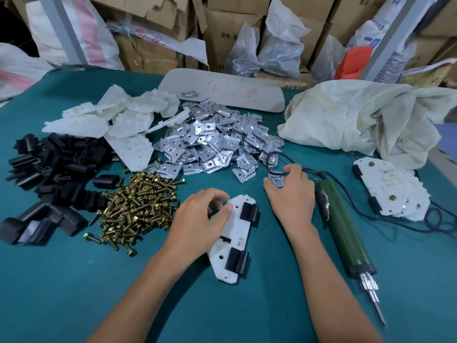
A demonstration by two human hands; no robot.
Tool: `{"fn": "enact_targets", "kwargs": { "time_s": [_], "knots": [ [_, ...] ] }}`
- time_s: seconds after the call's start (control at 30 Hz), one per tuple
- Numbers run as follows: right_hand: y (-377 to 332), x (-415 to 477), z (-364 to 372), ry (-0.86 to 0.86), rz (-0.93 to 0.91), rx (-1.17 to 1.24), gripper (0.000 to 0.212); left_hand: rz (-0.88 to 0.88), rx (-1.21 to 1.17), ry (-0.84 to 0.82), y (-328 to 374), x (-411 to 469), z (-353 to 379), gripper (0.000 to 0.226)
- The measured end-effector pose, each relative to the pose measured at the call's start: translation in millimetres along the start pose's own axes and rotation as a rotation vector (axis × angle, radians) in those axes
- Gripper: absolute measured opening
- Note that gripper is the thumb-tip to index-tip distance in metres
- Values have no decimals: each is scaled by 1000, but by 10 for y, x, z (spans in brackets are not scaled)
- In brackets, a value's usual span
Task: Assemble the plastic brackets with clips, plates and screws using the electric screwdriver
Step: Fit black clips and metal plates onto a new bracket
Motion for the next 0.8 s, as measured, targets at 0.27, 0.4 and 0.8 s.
{"fn": "enact_targets", "kwargs": {
  "time_s": [0.27, 0.4, 0.8],
  "knots": [
    [51, -129, -51, -321, 76, 646, 54, -16, 21, 38, -5, 13, -98, 11],
    [-106, -196, 16, -649, 157, 1146, 59, -36, -166, 82, 35, 28, -151, 4],
    [-814, -1179, 36, -1929, 2, 1563, 61, 347, -241, -553, 1022, 186, -490, 56]
  ]
}}
Point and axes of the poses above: each hand's wrist, its own x-axis towards the middle knuckle, its own z-axis out of the palm, y = z × x, the point moved 7 cm from there along x, towards the middle knuckle, and after that the axes turned 9 degrees about z, right-handed, at the moved point
